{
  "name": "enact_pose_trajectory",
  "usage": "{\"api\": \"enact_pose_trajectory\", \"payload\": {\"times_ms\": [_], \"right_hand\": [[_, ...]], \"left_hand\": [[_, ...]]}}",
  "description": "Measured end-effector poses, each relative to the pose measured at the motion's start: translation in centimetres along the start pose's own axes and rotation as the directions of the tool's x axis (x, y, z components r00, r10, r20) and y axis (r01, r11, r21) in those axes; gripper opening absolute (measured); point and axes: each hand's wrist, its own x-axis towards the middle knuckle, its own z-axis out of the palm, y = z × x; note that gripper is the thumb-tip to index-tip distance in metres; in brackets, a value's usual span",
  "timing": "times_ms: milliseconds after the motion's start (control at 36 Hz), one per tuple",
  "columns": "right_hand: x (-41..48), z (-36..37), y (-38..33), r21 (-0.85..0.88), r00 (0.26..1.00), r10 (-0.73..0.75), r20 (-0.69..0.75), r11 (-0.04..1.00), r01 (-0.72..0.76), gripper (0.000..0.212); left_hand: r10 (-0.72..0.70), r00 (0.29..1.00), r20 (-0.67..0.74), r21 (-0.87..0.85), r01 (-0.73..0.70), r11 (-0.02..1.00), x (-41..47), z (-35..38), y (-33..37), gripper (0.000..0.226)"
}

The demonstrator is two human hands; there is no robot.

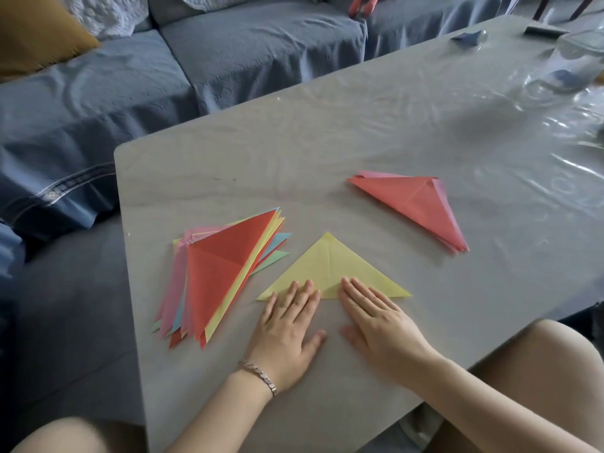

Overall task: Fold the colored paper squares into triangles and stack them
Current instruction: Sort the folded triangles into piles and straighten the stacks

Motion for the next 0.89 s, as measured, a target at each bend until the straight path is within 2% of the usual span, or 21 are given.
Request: {"api": "enact_pose_trajectory", "payload": {"times_ms": [56, 167, 250, 306, 417, 500, 528, 611, 639, 694, 750, 833, 889], "right_hand": [[-0.6, -0.1, 0.8, -0.017, 1.0, 0.027, 0.004, 1.0, -0.026, 0.07], [-1.8, -0.4, 2.6, -0.028, 0.998, 0.062, 0.023, 0.998, -0.062, 0.069], [-3.0, -0.7, 3.9, -0.039, 0.994, 0.103, 0.034, 0.994, -0.102, 0.068], [-3.7, -0.9, 4.5, -0.041, 0.991, 0.126, 0.043, 0.991, -0.124, 0.067], [-4.1, -1.5, 4.4, -0.035, 0.986, 0.156, 0.062, 0.987, -0.154, 0.068], [-3.9, -1.4, 3.9, 0.007, 0.988, 0.147, -0.04, 0.989, -0.147, 0.067], [-3.6, -1.4, 3.8, 0.034, 0.985, 0.15, -0.083, 0.989, -0.147, 0.06], [-1.9, -2.8, 3.3, 0.187, 0.947, 0.25, -0.202, 0.959, -0.214, 0.01], [-1.1, -3.5, 3.1, 0.239, 0.939, 0.292, -0.184, 0.939, -0.245, 0.013], [0.4, -4.7, 2.6, 0.269, 0.939, 0.339, -0.066, 0.912, -0.31, 0.033], [2.1, -5.2, 2.2, 0.232, 0.934, 0.354, 0.052, 0.905, -0.356, 0.055], [4.5, -5.3, 1.3, 0.187, 0.891, 0.411, 0.195, 0.876, -0.445, 0.075], [5.5, -5.1, 1.0, 0.143, 0.864, 0.435, 0.256, 0.866, -0.478, 0.078]], "left_hand": [[0.02, 1.0, -0.002, 0.029, -0.02, 0.999, 0.0, 0.0, -0.1, 0.078], [-0.058, 0.998, 0.024, -0.028, 0.058, 0.998, -0.7, -0.3, -0.6, 0.09], [-0.138, 0.99, 0.038, 0.031, 0.137, 0.99, -1.1, -0.5, -1.1, 0.073], [-0.167, 0.981, 0.094, 0.026, 0.165, 0.986, -1.2, -0.6, -1.3, 0.069], [-0.264, 0.96, 0.098, 0.008, 0.264, 0.964, -1.5, -0.5, -1.6, 0.078], [-0.309, 0.948, 0.081, -0.022, 0.312, 0.95, -1.5, -0.9, -1.2, 0.096], [-0.302, 0.95, 0.081, 0.0, 0.303, 0.953, -1.4, -0.9, -1.1, 0.103], [-0.308, 0.951, 0.021, -0.041, 0.308, 0.95, -1.2, -1.3, -0.6, 0.097], [-0.304, 0.953, -0.006, -0.094, 0.302, 0.949, -1.1, -2.0, -0.5, 0.089], [-0.273, 0.943, -0.191, -0.162, 0.244, 0.956, -0.7, -3.2, -0.6, 0.065], [-0.223, 0.895, -0.387, -0.14, 0.182, 0.973, -0.1, -3.8, -1.7, 0.046], [-0.327, 0.848, -0.418, -0.16, 0.286, 0.945, 0.7, -4.6, -3.5, 0.038], [-0.437, 0.821, -0.367, -0.174, 0.401, 0.899, 1.1, -4.9, -4.9, 0.045]]}}
